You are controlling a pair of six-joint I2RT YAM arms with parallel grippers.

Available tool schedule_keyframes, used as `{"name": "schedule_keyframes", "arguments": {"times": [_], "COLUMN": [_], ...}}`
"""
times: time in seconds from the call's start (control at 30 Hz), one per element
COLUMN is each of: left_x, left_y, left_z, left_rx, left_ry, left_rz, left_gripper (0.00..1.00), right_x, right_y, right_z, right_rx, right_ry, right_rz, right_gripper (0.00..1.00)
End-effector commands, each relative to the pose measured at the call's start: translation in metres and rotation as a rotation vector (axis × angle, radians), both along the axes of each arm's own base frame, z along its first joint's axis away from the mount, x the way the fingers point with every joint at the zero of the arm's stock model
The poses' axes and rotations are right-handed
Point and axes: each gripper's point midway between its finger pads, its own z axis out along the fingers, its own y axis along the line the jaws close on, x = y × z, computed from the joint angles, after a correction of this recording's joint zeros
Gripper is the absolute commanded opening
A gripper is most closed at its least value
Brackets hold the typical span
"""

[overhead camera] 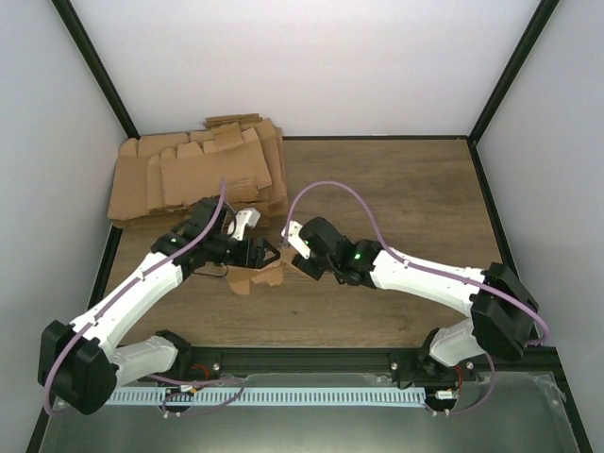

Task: Fold the paper box

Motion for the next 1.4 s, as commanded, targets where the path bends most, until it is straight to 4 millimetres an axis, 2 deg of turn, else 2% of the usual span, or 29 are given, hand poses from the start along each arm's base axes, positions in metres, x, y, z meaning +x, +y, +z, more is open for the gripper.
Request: {"name": "schedule_keyframes", "arguments": {"times": [0.0, 0.3, 0.47, 0.73, 0.93, 1.13, 1.27, 1.37], "left_x": [0.002, 0.013, 0.015, 0.015, 0.015, 0.020, 0.024, 0.025], "left_y": [0.007, 0.032, 0.031, 0.025, 0.026, 0.023, 0.022, 0.022], "left_z": [-0.013, -0.022, -0.011, -0.003, -0.016, -0.025, -0.029, -0.032], "left_rx": [0.071, 0.248, 0.239, 0.202, 0.225, 0.229, 0.235, 0.240], "left_ry": [-0.018, -0.064, -0.094, -0.089, -0.066, -0.033, -0.023, -0.014], "left_rz": [-0.005, 0.050, 0.050, 0.039, 0.037, 0.047, 0.051, 0.054], "left_gripper": [0.78, 0.81, 0.82, 0.84, 0.84, 0.84, 0.83, 0.83], "right_x": [0.000, 0.001, 0.003, 0.013, 0.021, 0.030, 0.032, 0.032], "right_y": [0.002, -0.001, -0.005, -0.008, -0.011, -0.020, -0.021, -0.023], "right_z": [0.007, 0.012, 0.013, 0.033, 0.040, 0.038, 0.043, 0.038], "right_rx": [-0.034, -0.062, -0.087, -0.066, -0.074, -0.120, -0.107, -0.124], "right_ry": [-0.091, -0.110, -0.118, -0.182, -0.223, -0.256, -0.254, -0.249], "right_rz": [0.004, 0.010, 0.001, -0.050, -0.087, -0.135, -0.147, -0.151], "right_gripper": [0.55, 0.62, 0.60, 0.62, 0.61, 0.52, 0.51, 0.50]}}
